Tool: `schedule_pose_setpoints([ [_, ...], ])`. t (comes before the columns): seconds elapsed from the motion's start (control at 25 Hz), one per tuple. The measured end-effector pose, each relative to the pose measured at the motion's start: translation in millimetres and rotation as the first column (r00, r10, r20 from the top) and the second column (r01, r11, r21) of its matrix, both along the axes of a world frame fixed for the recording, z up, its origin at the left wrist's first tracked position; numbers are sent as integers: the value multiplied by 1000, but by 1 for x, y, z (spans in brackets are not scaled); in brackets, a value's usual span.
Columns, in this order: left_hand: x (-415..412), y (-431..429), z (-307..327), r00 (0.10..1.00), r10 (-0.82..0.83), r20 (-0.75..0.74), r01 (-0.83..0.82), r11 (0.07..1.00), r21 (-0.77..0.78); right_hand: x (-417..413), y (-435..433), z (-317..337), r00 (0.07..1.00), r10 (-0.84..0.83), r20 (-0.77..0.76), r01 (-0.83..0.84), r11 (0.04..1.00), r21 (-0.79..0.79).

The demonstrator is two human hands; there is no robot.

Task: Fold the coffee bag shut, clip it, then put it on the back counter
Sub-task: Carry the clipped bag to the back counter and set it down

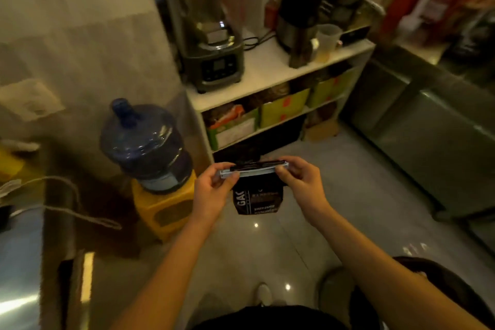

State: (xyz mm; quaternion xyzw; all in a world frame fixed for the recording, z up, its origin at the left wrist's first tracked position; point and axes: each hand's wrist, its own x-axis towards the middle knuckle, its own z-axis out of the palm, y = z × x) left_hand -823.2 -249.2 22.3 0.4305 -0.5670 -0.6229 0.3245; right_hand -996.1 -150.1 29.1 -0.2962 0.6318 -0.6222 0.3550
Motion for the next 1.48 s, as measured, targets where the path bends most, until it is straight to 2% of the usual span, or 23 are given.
schedule_pose_setpoints([
  [0.16,-93,-8,3,983,-183,-22,183,983,32,-68,22,-2,978,-208,30,207,978,27],
  [0.4,-197,-45,-4,897,-439,-61,441,897,31,-132,20,-10,884,-462,66,458,886,70],
  [0.56,-265,-80,-1,786,-609,-110,615,788,31,-168,2,-3,774,-632,47,628,775,72],
  [0.68,-311,-98,4,722,-670,-171,684,729,30,-192,-11,4,702,-711,36,709,703,55],
  [1.0,-437,-91,-7,587,-792,-168,807,589,46,-276,2,-1,530,-846,57,846,532,42],
  [1.16,-525,-61,-18,526,-834,-165,849,526,51,-351,31,-15,456,-887,73,888,459,34],
  [1.48,-706,3,7,495,-858,-139,866,500,0,-532,95,-2,442,-893,78,897,441,-34],
])
